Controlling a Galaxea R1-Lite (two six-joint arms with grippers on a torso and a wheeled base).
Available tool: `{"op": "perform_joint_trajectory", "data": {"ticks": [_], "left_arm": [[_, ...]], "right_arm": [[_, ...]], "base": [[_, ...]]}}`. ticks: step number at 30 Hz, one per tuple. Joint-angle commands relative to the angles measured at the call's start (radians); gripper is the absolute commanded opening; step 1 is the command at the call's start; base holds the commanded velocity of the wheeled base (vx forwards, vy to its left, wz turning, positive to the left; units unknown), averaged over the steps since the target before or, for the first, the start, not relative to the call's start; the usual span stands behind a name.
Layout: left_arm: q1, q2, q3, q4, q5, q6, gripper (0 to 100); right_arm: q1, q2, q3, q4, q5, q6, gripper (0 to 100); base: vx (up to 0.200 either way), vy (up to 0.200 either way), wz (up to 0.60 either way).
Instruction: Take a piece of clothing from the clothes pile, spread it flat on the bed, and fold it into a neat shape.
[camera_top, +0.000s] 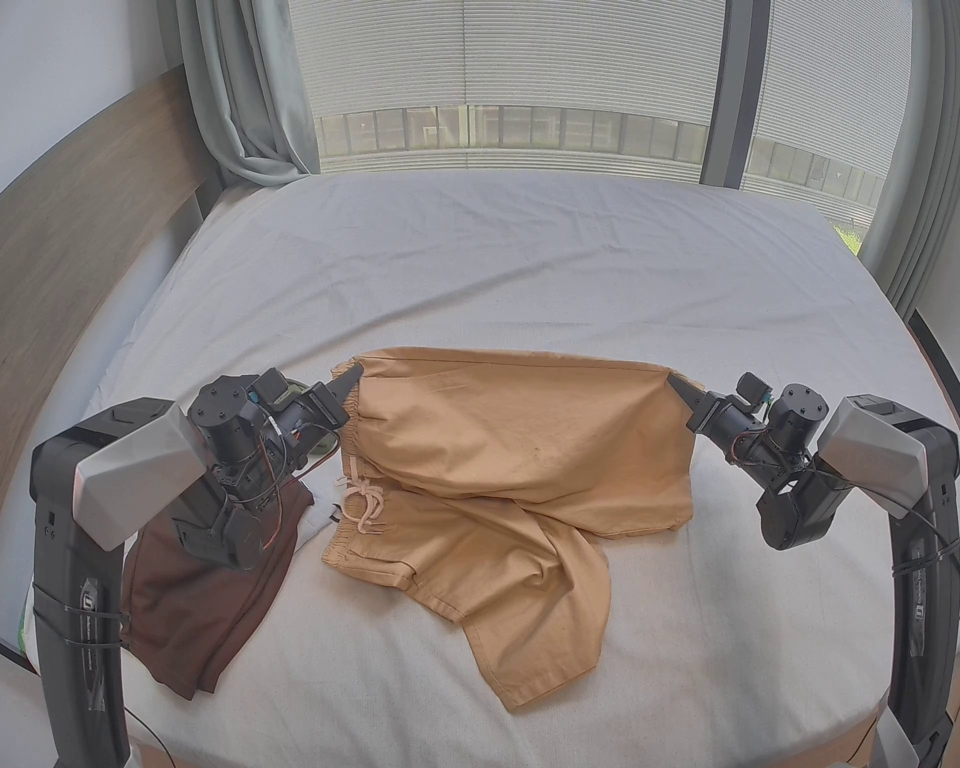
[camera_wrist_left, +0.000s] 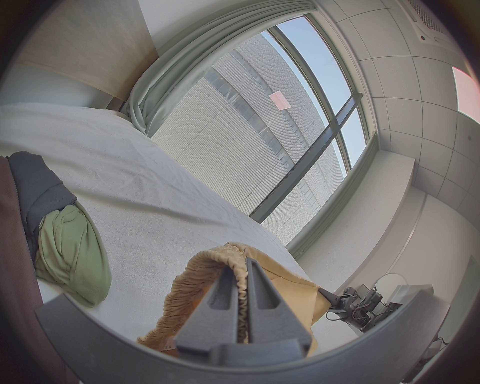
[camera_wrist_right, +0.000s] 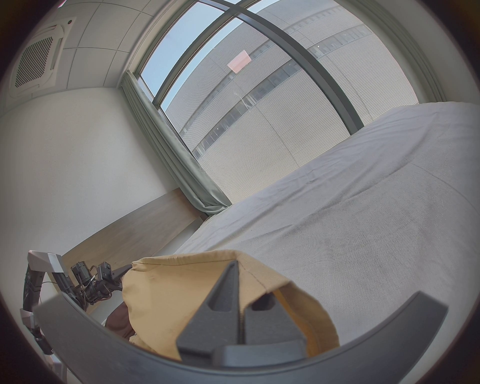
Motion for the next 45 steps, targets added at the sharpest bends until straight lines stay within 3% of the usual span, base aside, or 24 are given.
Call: {"op": "perform_joint_trajectory", "data": {"ticks": [1,22,23,24,34,41,45], "left_arm": [[-0.003,0.011,-0.005,0.0,0.0,-0.001,0],[0.002,0.043,-0.049,0.005,0.002,-0.001,0],[0.002,0.043,-0.056,0.006,0.002,-0.001,100],[0.002,0.043,-0.057,0.006,0.002,-0.001,100],[0.0,0.054,-0.086,0.006,0.0,-0.02,100],[0.011,0.044,-0.072,0.014,0.019,-0.02,100],[0.008,-0.023,0.014,0.005,0.045,-0.014,100]], "right_arm": [[0.002,0.006,-0.012,0.001,0.001,0.0,0],[-0.001,0.027,-0.03,-0.001,0.001,-0.002,0],[-0.001,0.027,-0.032,-0.001,0.001,-0.002,0],[-0.001,0.027,-0.03,-0.001,0.001,-0.002,100],[-0.007,0.046,-0.059,-0.004,-0.046,-0.002,100],[0.013,-0.011,0.06,-0.007,-0.046,-0.046,100],[0.04,-0.08,0.195,-0.006,-0.043,-0.08,100]], "base": [[0.0,0.0,0.0],[0.0,0.0,0.0],[0.0,0.0,0.0],[0.0,0.0,0.0],[0.0,0.0,0.0],[0.0,0.0,0.0],[0.0,0.0,0.0]]}}
